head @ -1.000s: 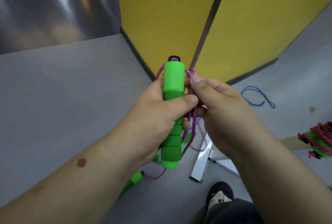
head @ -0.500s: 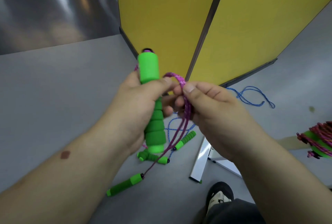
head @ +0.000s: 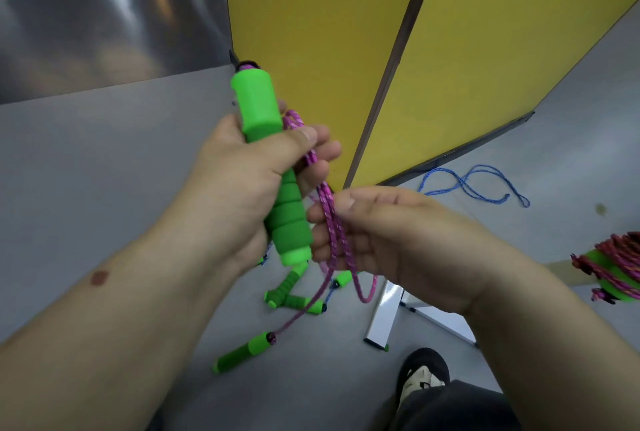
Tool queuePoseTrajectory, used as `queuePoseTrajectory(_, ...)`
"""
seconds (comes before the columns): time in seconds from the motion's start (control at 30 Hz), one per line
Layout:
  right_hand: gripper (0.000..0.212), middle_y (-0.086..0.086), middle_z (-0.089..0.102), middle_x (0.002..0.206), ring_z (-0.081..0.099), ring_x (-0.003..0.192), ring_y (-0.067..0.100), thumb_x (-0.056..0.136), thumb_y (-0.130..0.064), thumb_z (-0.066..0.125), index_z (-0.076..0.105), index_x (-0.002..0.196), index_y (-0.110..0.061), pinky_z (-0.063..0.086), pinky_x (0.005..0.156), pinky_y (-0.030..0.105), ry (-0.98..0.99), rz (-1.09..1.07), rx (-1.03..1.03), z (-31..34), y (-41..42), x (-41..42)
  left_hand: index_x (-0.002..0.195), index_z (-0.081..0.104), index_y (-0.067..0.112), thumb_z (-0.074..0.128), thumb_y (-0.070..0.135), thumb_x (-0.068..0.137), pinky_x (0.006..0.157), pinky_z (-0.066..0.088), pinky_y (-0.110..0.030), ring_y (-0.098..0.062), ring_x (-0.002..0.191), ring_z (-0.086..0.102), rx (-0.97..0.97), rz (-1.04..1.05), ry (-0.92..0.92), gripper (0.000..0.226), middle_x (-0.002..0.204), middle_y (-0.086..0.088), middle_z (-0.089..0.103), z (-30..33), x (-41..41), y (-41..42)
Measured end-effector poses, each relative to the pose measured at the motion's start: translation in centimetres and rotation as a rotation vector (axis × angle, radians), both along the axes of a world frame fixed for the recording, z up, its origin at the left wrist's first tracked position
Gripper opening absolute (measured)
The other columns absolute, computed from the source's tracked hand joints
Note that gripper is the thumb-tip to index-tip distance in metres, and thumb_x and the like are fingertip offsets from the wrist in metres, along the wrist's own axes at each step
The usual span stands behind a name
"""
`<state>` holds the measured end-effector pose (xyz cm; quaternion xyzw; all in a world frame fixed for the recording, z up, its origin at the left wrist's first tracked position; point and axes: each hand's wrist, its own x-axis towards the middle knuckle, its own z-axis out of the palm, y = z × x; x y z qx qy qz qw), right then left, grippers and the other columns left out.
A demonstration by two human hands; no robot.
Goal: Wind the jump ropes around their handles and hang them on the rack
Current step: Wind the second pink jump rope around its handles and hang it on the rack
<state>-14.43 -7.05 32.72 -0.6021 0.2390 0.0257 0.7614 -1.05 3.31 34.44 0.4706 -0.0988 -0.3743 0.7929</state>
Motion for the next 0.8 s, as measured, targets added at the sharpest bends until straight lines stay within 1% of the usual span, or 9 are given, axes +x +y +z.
queuePoseTrajectory(0.1,0.017,0.009,0.069,0.085,0.068,0.076,0.02,0.101,-0.015,0.057,0.073,0.101,-0.008,0.057,0.069,0.032,-0.003,-0.046,-0.058,0.4,0.0,-0.3,0.111,0.055,0.014,0.067,0.0,0.095,0.051,0.055,-0.019,-0.024,0.088,0.079,0.052,0.05,-0.051,0.024,0.092,-0.012,0.078,-0.1,1.0,0.4)
queuePoseTrajectory(0.17,0.02,0.007,0.067,0.083,0.065,0.071,0.017,0.102,-0.013,0.054,0.073,0.101,-0.007,0.055,0.063,0.028,-0.056,-0.135,-0.101,0.6,0.2,0.0,0.102,0.059,0.018,0.069,0.005,0.095,0.05,0.052,-0.02,-0.021,0.081,0.076,0.101,0.008,-0.106,0.018,0.095,-0.014,0.078,-0.5,0.5,0.5)
queuePoseTrajectory(0.27,0.022,0.009,0.072,0.087,0.065,0.077,0.02,0.101,-0.013,0.054,0.073,0.105,-0.005,0.054,0.073,0.035,-0.202,-0.253,-0.143,0.5,0.2,0.4,0.102,0.064,0.023,0.069,0.01,0.096,0.048,0.05,-0.022,-0.013,0.063,0.067,0.123,-0.137,-0.181,0.016,0.082,-0.003,0.07,-1.2,-1.2,0.5)
queuePoseTrajectory(0.4,0.018,-0.003,0.075,0.078,0.066,0.068,0.005,0.099,-0.012,0.056,0.074,0.098,-0.012,0.05,0.067,0.016,-0.252,-0.41,-0.252,0.4,0.1,0.6,0.107,0.066,0.027,0.073,0.008,0.093,0.051,0.051,-0.026,-0.022,0.074,0.068,0.155,-0.263,-0.278,0.024,0.084,0.002,0.072,-1.7,-2.0,0.5)
queuePoseTrajectory(0.5,0.017,0.012,0.074,0.085,0.063,0.07,0.024,0.098,-0.018,0.061,0.076,0.103,-0.01,0.052,0.068,0.034,-0.246,-0.427,-0.221,0.1,-0.2,0.5,0.112,0.065,0.025,0.074,0.002,0.091,0.055,0.053,-0.031,-0.022,0.069,0.067,0.172,-0.29,-0.317,0.033,0.079,0.0,0.071,-1.9,-2.4,0.3)
queuePoseTrajectory(0.57,0.018,0.015,0.064,0.078,0.051,0.066,0.027,0.096,-0.022,0.064,0.077,0.098,-0.01,0.047,0.068,0.038,-0.232,-0.43,-0.154,0.1,-0.1,0.6,0.11,0.064,0.024,0.073,-0.002,0.091,0.055,0.054,-0.029,-0.016,0.06,0.066,0.135,-0.272,-0.308,0.033,0.071,0.001,0.069,-1.6,-2.6,0.2)
queuePoseTrajectory(0.67,0.022,0.005,0.058,0.073,0.057,0.07,0.02,0.1,-0.026,0.056,0.07,0.096,-0.009,0.052,0.08,0.036,-0.195,-0.326,0.056,0.3,0.2,0.6,0.102,0.062,0.021,0.071,-0.005,0.091,0.053,0.056,-0.022,-0.012,0.056,0.067,0.051,-0.171,-0.176,0.03,0.066,0.003,0.068,-0.9,-2.1,0.0)
queuePoseTrajectory(0.73,0.027,0.007,0.069,0.086,0.066,0.084,0.023,0.1,-0.029,0.056,0.069,0.107,-0.007,0.054,0.092,0.039,-0.125,-0.163,0.05,0.3,0.2,0.3,0.104,0.061,0.021,0.071,-0.003,0.091,0.052,0.056,-0.021,-0.013,0.063,0.073,0.042,-0.1,-0.106,0.029,0.076,-0.002,0.076,-0.5,-1.1,0.0)
queuePoseTrajectory(0.8,0.027,0.011,0.073,0.091,0.069,0.085,0.023,0.098,-0.024,0.059,0.071,0.109,-0.002,0.057,0.088,0.036,-0.073,-0.065,-0.034,0.1,0.2,0.0,0.114,0.058,0.019,0.07,-0.002,0.092,0.053,0.056,-0.02,-0.018,0.078,0.079,0.034,-0.05,-0.067,0.033,0.086,-0.007,0.079,-0.2,-0.1,0.1)
